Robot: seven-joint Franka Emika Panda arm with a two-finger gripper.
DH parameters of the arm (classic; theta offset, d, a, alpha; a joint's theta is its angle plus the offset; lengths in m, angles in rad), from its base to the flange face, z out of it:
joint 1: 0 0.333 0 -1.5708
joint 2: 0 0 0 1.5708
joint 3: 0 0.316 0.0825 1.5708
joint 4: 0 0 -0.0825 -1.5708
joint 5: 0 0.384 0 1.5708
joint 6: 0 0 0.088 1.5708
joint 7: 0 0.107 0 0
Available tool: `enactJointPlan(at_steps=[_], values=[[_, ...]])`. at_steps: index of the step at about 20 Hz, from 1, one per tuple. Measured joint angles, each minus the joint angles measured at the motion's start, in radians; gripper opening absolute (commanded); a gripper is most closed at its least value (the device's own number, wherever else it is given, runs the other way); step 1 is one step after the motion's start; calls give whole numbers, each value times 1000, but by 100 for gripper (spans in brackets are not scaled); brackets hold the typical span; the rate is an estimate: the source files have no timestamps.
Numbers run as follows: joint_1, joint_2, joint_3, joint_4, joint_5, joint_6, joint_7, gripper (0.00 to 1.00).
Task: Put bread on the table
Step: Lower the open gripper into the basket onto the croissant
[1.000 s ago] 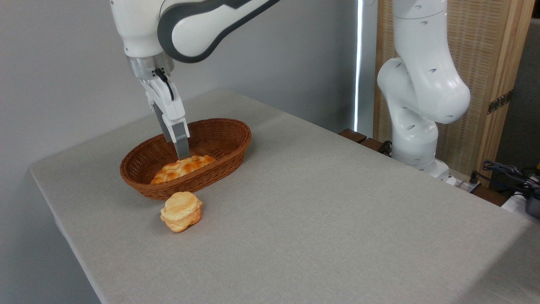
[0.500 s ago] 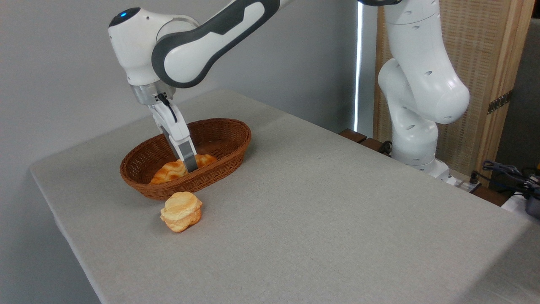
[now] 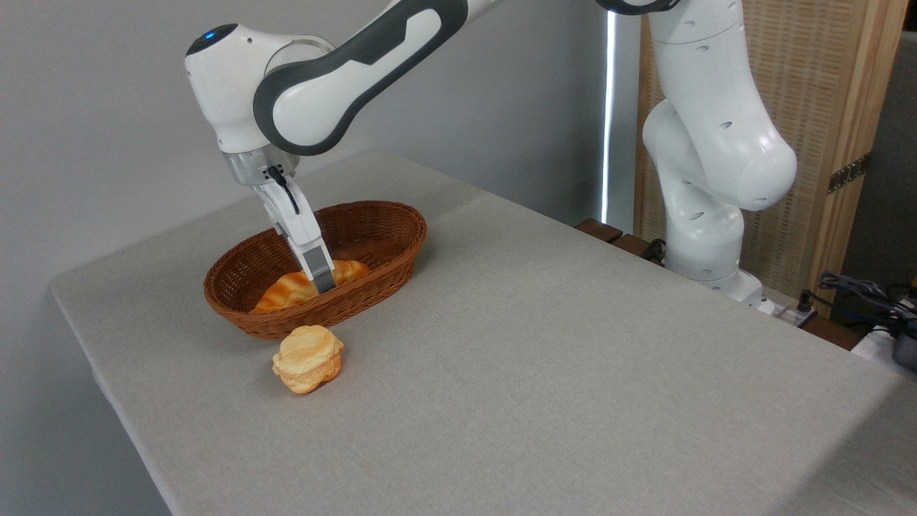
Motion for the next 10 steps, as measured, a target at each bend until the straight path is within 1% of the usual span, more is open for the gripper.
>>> enactJointPlan(at_steps=[10], values=[[1,0,7,0,5,0,0,15]])
